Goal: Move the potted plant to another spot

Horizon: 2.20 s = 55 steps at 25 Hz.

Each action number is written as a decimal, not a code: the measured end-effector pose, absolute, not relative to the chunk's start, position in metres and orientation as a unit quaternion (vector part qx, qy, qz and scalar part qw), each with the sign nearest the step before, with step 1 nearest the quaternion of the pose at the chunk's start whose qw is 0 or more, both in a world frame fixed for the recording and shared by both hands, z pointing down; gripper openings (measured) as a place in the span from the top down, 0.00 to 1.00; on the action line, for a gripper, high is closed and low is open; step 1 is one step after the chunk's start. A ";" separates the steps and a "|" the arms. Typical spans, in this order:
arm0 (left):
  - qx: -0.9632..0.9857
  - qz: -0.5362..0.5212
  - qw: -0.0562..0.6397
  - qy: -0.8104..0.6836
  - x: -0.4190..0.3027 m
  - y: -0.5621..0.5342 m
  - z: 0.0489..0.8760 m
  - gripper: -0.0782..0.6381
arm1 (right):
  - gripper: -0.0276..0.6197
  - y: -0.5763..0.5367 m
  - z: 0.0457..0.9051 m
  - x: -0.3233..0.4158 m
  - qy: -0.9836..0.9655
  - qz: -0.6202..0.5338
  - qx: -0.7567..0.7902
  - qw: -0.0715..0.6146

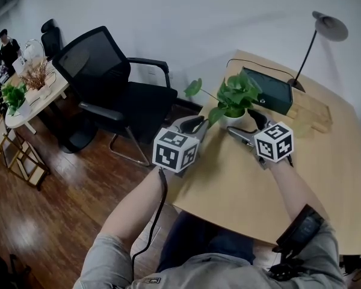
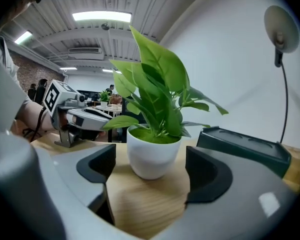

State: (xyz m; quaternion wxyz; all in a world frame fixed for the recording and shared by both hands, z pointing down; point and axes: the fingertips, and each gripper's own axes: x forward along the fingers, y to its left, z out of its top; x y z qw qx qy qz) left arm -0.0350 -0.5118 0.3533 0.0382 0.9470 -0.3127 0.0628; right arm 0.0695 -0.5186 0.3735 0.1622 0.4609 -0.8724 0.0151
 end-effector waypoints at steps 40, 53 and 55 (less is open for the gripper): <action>0.983 0.069 0.022 -0.167 0.036 -0.477 0.352 0.60 | 0.27 -0.528 0.385 0.093 -0.873 0.070 0.449 0.175; 0.989 0.054 0.005 -0.139 0.061 -0.450 0.330 0.60 | 0.27 -0.493 0.355 0.118 -0.864 0.061 0.477 0.148; 0.990 0.052 0.004 -0.131 0.069 -0.441 0.325 0.60 | 0.27 -0.483 0.349 0.125 -0.862 0.057 0.482 0.148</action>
